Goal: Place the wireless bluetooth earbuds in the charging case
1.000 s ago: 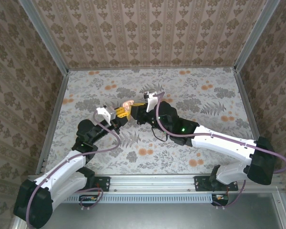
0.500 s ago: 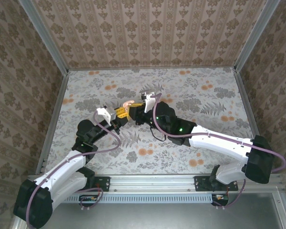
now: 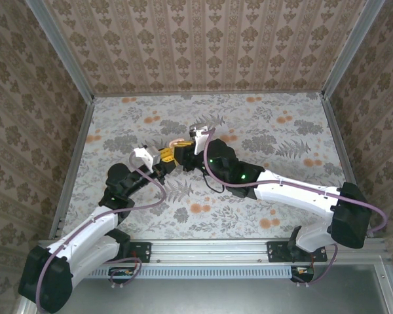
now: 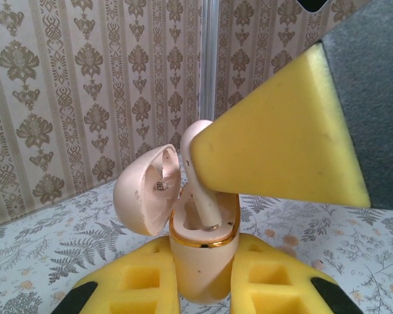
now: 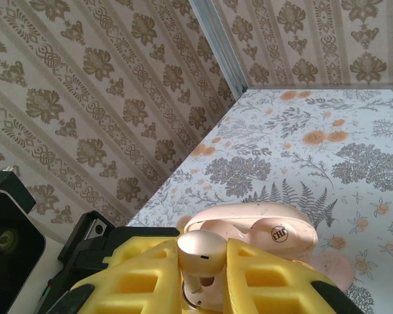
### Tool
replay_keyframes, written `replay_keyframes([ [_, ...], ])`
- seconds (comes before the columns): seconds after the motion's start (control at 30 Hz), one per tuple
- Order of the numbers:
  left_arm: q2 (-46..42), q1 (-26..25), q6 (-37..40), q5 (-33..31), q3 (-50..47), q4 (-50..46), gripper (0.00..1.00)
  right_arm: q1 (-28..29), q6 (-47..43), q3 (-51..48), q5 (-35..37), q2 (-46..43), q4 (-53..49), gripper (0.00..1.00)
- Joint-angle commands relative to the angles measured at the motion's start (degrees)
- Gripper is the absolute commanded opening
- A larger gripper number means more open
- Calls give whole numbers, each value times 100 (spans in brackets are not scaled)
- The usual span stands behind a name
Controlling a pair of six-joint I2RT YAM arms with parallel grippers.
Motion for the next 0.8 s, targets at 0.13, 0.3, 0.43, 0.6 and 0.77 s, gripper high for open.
replay_keyframes([
  [0.13,-119,-85,97,324,108,363,0,29,-73,105,140,196,-271,19],
  [0.3,-147,-93,89,326,99,380,0,29,-113,76,309,188,-286,19],
  [0.43,-169,-99,85,326,108,372,0,27,-162,70,371,196,-297,19],
  [0.6,-166,-107,97,343,154,356,0,28,-273,68,454,210,-324,19],
  [0.77,-127,-102,107,365,203,342,0,25,-347,78,500,231,-338,19],
])
